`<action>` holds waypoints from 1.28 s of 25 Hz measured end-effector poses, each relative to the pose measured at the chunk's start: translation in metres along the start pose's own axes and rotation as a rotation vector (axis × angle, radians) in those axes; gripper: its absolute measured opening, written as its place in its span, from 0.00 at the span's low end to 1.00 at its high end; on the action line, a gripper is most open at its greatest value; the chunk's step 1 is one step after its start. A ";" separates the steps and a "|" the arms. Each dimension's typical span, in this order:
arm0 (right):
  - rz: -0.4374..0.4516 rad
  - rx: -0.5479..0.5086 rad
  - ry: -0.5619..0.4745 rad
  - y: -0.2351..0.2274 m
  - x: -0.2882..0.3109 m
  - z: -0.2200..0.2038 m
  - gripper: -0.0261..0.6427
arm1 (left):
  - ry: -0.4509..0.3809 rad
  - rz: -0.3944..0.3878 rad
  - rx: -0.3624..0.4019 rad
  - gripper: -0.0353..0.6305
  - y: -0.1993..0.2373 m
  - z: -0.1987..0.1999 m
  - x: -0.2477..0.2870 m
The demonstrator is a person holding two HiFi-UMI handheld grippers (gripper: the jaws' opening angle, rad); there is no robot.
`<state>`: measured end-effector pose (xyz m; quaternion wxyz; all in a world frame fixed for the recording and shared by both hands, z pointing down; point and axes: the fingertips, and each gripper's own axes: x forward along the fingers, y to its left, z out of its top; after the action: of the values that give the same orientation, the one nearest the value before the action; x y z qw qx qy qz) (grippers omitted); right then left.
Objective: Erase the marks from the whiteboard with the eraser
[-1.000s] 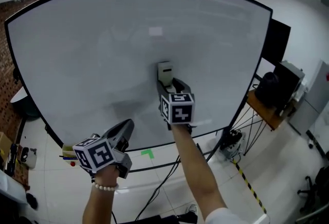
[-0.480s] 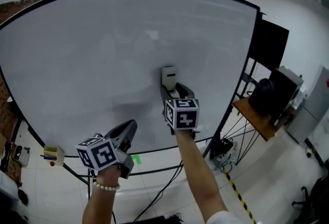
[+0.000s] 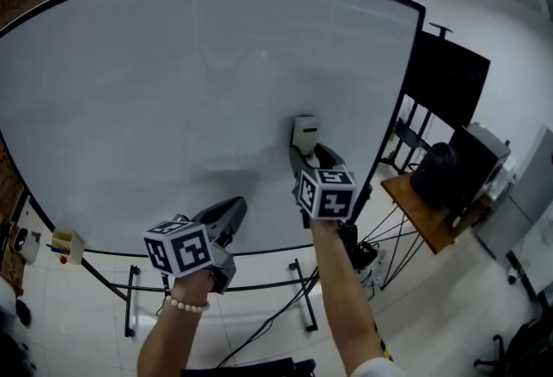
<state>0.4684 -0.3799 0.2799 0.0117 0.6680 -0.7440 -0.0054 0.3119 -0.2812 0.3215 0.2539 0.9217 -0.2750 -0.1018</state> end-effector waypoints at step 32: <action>-0.093 0.007 0.035 -0.235 -0.032 -0.034 0.41 | 0.096 -0.058 -0.003 0.05 -0.035 -0.066 0.106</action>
<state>0.7062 -0.3735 0.3076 0.0222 0.7018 -0.7119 0.0084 0.4375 -0.2880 0.3537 0.2651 0.9328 -0.2355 -0.0651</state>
